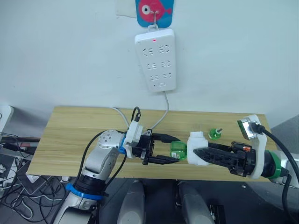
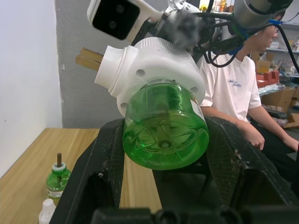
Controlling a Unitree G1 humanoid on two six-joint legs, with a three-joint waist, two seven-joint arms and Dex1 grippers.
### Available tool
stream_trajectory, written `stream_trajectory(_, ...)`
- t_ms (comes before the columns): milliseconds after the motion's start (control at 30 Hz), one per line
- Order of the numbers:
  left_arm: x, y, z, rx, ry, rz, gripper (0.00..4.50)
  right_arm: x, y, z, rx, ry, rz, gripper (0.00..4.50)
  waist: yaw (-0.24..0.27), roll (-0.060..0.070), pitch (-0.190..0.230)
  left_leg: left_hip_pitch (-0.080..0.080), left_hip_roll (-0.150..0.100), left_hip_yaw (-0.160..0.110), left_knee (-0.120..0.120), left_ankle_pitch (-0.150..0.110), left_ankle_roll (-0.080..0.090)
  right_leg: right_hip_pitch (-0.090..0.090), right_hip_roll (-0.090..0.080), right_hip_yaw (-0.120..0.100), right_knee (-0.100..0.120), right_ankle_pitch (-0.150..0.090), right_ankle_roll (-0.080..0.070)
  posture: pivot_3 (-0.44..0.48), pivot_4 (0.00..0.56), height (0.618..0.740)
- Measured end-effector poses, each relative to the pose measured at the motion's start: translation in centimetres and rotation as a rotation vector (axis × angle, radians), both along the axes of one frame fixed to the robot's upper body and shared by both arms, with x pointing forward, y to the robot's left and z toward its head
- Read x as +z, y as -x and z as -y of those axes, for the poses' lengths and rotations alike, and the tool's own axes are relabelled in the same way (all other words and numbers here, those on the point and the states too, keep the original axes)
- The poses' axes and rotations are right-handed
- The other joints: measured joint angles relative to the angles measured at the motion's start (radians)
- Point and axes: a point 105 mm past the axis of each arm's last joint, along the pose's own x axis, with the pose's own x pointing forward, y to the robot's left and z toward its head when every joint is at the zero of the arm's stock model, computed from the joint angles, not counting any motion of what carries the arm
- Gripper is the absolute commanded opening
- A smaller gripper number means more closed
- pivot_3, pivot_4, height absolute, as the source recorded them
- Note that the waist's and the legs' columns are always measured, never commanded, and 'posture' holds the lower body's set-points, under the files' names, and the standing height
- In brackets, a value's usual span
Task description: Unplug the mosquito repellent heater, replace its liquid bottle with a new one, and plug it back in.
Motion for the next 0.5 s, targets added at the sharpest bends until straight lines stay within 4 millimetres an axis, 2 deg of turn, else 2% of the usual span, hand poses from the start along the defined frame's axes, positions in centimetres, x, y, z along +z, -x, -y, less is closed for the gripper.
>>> stream_trajectory(267,-0.04,-0.07,0.0,0.01,-0.008,0.037,2.23,0.04,-0.11,0.01,0.002,0.0,0.002,2.97,0.0,0.0,0.0,0.0,0.0,0.0,0.0,0.0,0.0,0.0,0.0,0.0,0.0,0.0,0.0,0.173,0.283,0.74)
stream_trajectory(500,-0.52,-0.76,0.21,0.038,-0.062,0.063,4.49,-0.22,-0.47,0.1,-0.032,-0.005,-0.008,2.97,0.0,0.0,0.0,0.0,0.0,0.0,0.0,0.0,0.0,0.0,0.0,0.0,0.0,0.0,0.0,0.185,0.289,0.74)
